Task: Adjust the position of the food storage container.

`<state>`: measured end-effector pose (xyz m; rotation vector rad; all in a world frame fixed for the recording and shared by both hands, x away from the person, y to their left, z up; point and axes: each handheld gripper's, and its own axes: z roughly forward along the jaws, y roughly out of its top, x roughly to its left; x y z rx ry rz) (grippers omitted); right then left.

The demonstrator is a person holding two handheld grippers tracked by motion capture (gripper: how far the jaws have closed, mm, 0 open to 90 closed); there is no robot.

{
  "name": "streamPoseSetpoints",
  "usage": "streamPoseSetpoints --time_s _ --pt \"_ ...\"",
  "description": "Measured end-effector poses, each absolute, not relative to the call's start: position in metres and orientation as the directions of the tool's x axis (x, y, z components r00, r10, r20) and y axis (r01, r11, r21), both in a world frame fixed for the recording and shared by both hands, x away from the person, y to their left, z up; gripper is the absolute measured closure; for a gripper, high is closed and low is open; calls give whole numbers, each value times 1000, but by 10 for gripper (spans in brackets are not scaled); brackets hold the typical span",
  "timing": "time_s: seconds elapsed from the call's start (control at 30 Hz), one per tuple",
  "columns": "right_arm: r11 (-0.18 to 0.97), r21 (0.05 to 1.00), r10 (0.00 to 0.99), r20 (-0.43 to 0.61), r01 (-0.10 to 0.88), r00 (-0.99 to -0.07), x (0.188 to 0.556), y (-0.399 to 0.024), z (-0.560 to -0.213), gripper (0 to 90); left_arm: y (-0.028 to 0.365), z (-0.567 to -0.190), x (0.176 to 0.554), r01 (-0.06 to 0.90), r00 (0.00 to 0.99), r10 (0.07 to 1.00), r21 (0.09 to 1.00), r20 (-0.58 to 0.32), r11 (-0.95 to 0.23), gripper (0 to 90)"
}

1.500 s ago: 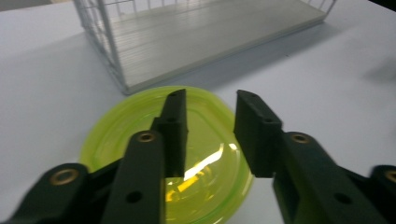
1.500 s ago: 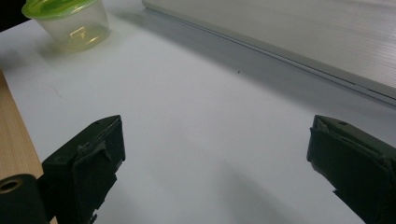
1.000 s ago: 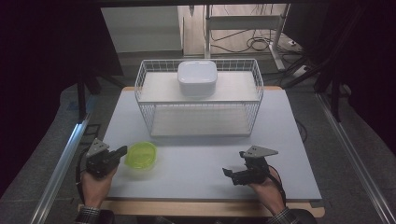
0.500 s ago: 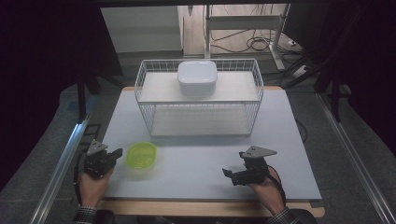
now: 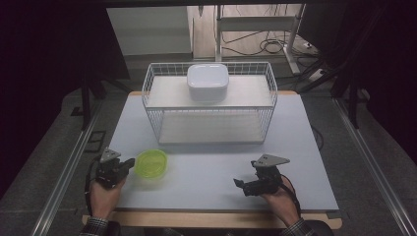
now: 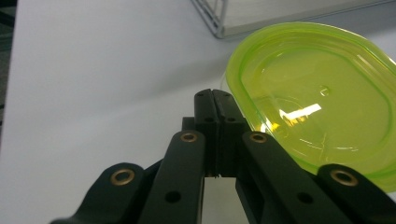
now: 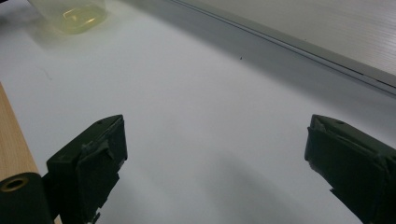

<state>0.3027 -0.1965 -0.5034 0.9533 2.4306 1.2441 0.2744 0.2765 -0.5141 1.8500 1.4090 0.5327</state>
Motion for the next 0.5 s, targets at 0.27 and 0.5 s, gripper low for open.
streamPoseSetpoints --time_s 0.27,0.5 --pt "431 787 648 70 441 -759 303 -195 -505 63 260 -514 276 636 349 930 759 -118 -143 899" --pt "437 784 645 69 441 -761 303 -194 -505 64 252 -517 278 650 377 917 743 -132 -160 898"
